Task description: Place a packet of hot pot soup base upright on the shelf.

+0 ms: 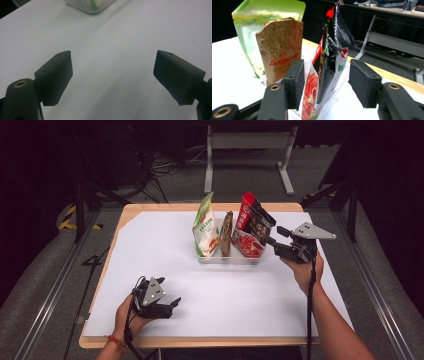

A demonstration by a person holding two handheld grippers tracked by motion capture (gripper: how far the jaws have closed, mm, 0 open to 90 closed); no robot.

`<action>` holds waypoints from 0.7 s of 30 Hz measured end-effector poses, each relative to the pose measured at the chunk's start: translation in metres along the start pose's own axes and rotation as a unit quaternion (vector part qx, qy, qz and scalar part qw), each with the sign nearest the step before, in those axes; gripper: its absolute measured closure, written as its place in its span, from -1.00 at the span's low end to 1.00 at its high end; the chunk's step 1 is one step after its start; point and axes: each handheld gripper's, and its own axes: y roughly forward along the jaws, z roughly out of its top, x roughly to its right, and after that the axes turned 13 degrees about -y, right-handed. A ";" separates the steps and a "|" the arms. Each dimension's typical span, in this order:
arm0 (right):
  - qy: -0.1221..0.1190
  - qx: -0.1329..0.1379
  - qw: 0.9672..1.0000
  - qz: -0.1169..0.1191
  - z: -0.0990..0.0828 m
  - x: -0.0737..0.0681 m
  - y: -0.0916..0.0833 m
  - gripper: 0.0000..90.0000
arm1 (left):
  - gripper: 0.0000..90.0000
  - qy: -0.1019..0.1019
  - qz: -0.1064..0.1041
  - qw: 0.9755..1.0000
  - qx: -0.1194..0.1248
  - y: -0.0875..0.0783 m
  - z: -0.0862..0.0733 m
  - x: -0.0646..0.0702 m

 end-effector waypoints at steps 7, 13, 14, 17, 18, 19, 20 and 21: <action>-0.008 -0.008 1.000 0.000 -0.006 -0.002 -0.002 -0.15 | -0.63 0.002 0.000 1.000 -0.001 0.000 0.000 0.000; -0.021 -0.015 1.000 0.005 -0.011 -0.005 -0.003 -0.28 | -0.63 0.002 0.000 1.000 -0.002 0.000 0.000 0.000; -0.024 -0.014 1.000 0.008 -0.012 -0.006 -0.003 -0.30 | -0.63 0.003 0.000 1.000 -0.002 0.000 0.000 0.000; -0.030 -0.019 0.999 0.007 -0.013 -0.007 -0.004 -0.33 | -0.63 0.000 0.000 1.000 -0.002 0.001 0.000 0.000; -0.034 -0.021 0.999 0.011 -0.015 -0.009 -0.004 -0.36 | -0.63 0.003 -0.001 1.000 -0.003 0.001 0.000 0.000; -0.034 -0.021 0.999 0.011 -0.015 -0.009 -0.004 -0.36 | -0.63 0.003 -0.001 1.000 -0.003 0.001 0.000 0.000; -0.038 -0.021 0.999 0.012 -0.016 -0.010 -0.005 -0.37 | -0.63 0.003 -0.001 1.000 -0.003 0.001 0.000 0.000; -0.039 -0.022 0.999 0.012 -0.017 -0.011 -0.005 -0.38 | -0.63 0.003 0.000 1.000 -0.002 0.001 0.000 0.000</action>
